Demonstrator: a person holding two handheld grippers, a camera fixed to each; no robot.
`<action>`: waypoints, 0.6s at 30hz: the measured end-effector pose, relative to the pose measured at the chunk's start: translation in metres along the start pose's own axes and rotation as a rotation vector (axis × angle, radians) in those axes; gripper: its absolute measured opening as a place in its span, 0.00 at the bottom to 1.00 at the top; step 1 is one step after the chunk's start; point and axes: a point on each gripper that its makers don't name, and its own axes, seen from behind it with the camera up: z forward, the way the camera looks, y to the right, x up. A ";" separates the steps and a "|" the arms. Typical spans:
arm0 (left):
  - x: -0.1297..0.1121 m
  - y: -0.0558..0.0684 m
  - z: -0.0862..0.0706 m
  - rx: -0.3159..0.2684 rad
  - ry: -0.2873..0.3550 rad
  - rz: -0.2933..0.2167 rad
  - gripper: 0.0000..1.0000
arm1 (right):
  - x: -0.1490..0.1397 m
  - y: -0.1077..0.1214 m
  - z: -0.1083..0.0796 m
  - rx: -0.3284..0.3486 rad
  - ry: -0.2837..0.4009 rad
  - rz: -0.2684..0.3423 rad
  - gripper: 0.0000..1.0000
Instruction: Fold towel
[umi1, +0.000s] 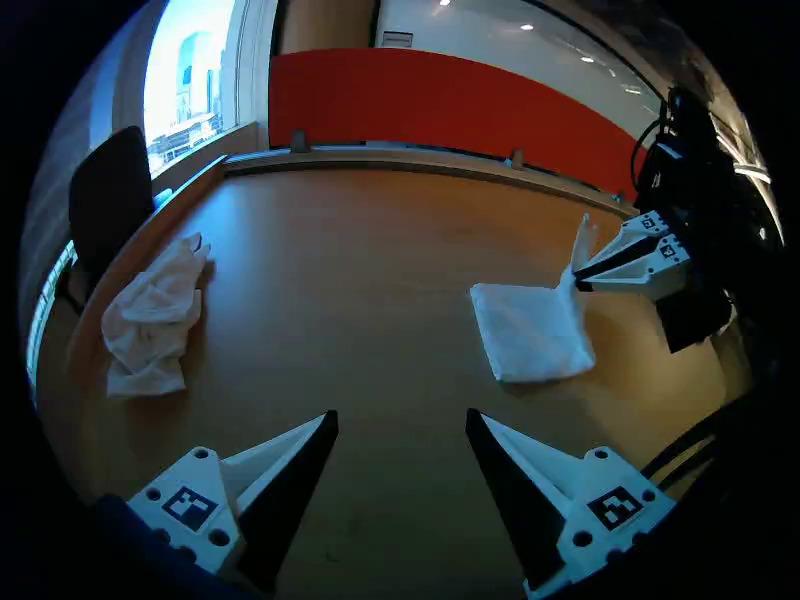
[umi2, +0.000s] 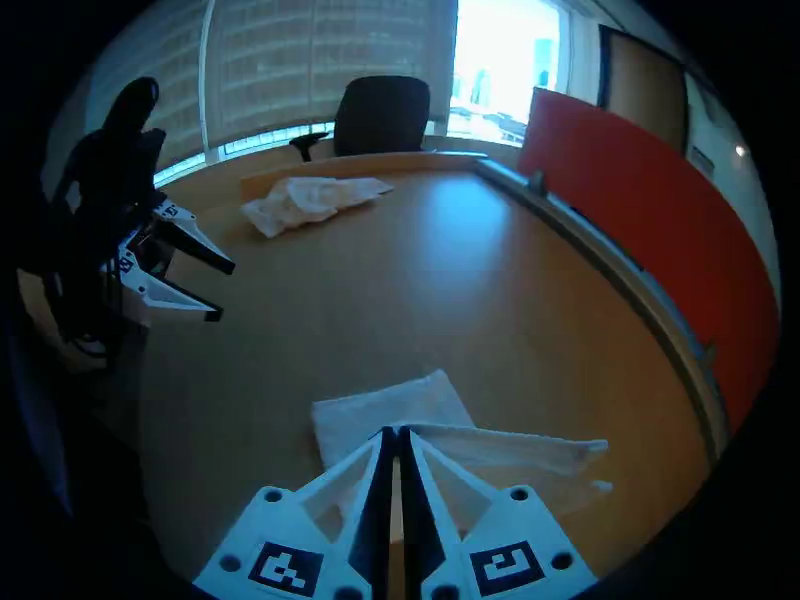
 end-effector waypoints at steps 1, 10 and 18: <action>-0.001 -0.001 -0.001 0.001 0.001 -0.003 0.95 | 0.000 -0.003 0.005 0.008 -0.003 0.002 0.05; -0.007 -0.003 -0.005 0.003 0.000 -0.029 0.95 | -0.009 -0.027 0.041 0.073 -0.043 0.014 0.05; -0.011 -0.003 -0.005 0.001 -0.003 -0.042 0.95 | -0.017 -0.028 0.049 0.077 -0.064 0.023 0.05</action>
